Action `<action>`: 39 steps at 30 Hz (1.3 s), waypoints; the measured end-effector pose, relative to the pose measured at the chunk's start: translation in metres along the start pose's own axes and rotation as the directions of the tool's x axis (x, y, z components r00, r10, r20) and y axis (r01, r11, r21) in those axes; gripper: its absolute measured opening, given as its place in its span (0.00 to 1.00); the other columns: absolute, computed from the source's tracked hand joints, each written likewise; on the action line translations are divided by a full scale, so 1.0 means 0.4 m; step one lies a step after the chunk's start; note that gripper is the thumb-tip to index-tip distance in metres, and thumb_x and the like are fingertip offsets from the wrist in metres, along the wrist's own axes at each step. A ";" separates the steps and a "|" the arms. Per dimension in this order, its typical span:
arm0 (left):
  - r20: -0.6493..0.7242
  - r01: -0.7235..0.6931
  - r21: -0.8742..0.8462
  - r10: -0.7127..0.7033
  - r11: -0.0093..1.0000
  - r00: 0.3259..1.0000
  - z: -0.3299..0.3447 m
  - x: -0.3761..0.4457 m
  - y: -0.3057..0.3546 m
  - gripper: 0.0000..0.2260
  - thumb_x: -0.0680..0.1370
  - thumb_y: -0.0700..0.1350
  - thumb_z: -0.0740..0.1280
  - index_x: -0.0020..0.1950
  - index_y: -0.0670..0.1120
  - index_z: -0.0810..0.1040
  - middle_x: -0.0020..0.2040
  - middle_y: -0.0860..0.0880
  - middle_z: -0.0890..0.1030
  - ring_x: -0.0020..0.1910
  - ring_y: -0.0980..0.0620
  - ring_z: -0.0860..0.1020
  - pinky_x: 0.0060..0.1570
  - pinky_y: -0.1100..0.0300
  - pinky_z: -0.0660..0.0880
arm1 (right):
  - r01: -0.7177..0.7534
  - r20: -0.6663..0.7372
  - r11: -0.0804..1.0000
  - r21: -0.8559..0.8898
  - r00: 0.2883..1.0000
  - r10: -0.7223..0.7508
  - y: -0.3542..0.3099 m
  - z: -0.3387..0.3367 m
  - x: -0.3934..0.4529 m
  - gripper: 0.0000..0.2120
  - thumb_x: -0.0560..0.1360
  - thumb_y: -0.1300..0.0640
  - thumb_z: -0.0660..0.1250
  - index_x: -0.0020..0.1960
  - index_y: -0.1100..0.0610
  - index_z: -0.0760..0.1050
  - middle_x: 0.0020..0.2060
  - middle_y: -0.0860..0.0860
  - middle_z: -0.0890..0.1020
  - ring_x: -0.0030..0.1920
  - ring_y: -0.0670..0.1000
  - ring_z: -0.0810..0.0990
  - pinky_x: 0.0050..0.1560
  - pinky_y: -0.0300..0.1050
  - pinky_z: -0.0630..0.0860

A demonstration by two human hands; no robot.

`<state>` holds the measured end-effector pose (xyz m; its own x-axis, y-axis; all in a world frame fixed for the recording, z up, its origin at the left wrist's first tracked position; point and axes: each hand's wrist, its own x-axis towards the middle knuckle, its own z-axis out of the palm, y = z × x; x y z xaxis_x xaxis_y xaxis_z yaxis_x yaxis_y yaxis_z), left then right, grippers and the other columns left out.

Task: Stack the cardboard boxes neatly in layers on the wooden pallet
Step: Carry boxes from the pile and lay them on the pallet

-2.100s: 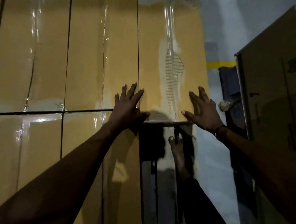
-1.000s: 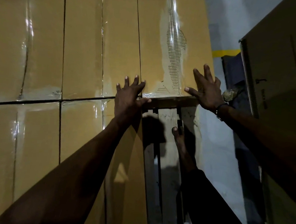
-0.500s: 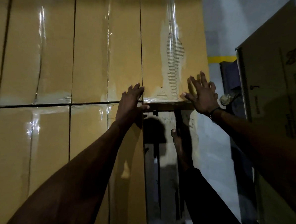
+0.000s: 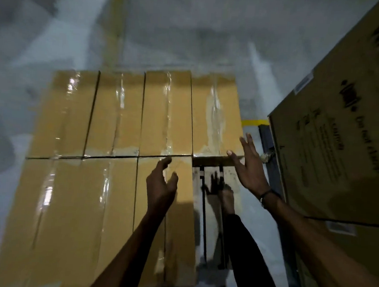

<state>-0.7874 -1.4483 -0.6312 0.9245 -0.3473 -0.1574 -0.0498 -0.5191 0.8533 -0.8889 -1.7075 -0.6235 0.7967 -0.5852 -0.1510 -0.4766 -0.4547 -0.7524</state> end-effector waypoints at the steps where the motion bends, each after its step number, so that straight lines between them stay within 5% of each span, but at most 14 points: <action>1: -0.020 -0.008 -0.018 0.008 1.000 1.000 -0.047 -0.053 0.040 0.20 0.80 0.43 0.70 0.71 0.53 0.75 0.66 0.56 0.80 0.65 0.57 0.76 0.63 0.48 0.77 | -0.001 -0.022 1.000 0.022 1.000 0.002 -0.059 -0.033 -0.055 0.33 0.82 0.40 0.62 0.82 0.52 0.59 0.83 0.45 0.51 0.79 0.43 0.57 0.76 0.47 0.61; 5: -0.092 0.024 -0.112 -0.035 0.993 0.995 -0.220 -0.246 0.153 0.18 0.79 0.39 0.71 0.68 0.51 0.77 0.62 0.57 0.81 0.62 0.56 0.79 0.55 0.50 0.80 | -0.076 -0.043 0.994 0.073 0.996 0.079 -0.246 -0.137 -0.286 0.32 0.82 0.41 0.61 0.82 0.49 0.58 0.83 0.44 0.52 0.80 0.46 0.56 0.71 0.37 0.57; 11: -0.161 0.014 -0.160 -0.040 0.987 0.986 -0.472 -0.502 0.279 0.16 0.77 0.36 0.71 0.63 0.49 0.79 0.58 0.54 0.82 0.59 0.55 0.81 0.46 0.75 0.73 | -0.060 -0.053 0.986 0.154 0.996 0.069 -0.431 -0.244 -0.604 0.32 0.82 0.40 0.63 0.82 0.47 0.58 0.83 0.44 0.54 0.81 0.46 0.56 0.78 0.50 0.60; 16: -0.229 0.021 -0.169 -0.060 0.985 0.972 -0.651 -0.681 0.309 0.16 0.77 0.37 0.72 0.63 0.50 0.79 0.59 0.55 0.82 0.59 0.56 0.81 0.53 0.56 0.80 | -0.027 -0.040 0.982 0.185 0.999 0.035 -0.498 -0.274 -0.807 0.31 0.82 0.40 0.63 0.81 0.48 0.61 0.81 0.44 0.60 0.79 0.49 0.62 0.77 0.59 0.63; 21: -0.319 0.034 -0.177 -0.090 0.984 0.944 -0.767 -0.848 0.298 0.15 0.78 0.37 0.71 0.62 0.51 0.79 0.60 0.56 0.82 0.58 0.58 0.81 0.42 0.75 0.73 | -0.006 -0.014 0.969 0.248 1.000 0.009 -0.540 -0.258 -0.947 0.32 0.80 0.38 0.63 0.80 0.50 0.64 0.78 0.47 0.68 0.75 0.51 0.69 0.75 0.59 0.68; 29: -0.475 0.083 -0.233 -0.188 0.969 0.860 -0.869 -1.053 0.259 0.16 0.78 0.37 0.72 0.62 0.52 0.79 0.60 0.57 0.81 0.57 0.58 0.81 0.45 0.69 0.73 | 0.044 0.151 0.957 0.286 0.984 -0.090 -0.607 -0.187 -1.034 0.29 0.81 0.41 0.63 0.78 0.52 0.67 0.74 0.50 0.73 0.72 0.53 0.73 0.68 0.49 0.71; 39: -0.664 0.132 -0.243 -0.264 0.961 0.699 -1.134 -1.281 0.135 0.15 0.78 0.37 0.72 0.61 0.52 0.80 0.59 0.57 0.82 0.54 0.61 0.81 0.41 0.77 0.72 | 0.125 0.363 0.948 0.292 0.903 -0.231 -0.816 0.021 -1.135 0.26 0.82 0.40 0.62 0.77 0.48 0.69 0.72 0.47 0.74 0.63 0.44 0.74 0.60 0.46 0.71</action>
<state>-1.0925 -0.9442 -0.2789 0.9106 0.4133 -0.0052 0.1662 -0.3546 0.9201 -1.0919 -1.2877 -0.3146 0.9642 -0.1793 -0.1955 -0.2437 -0.3081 -0.9196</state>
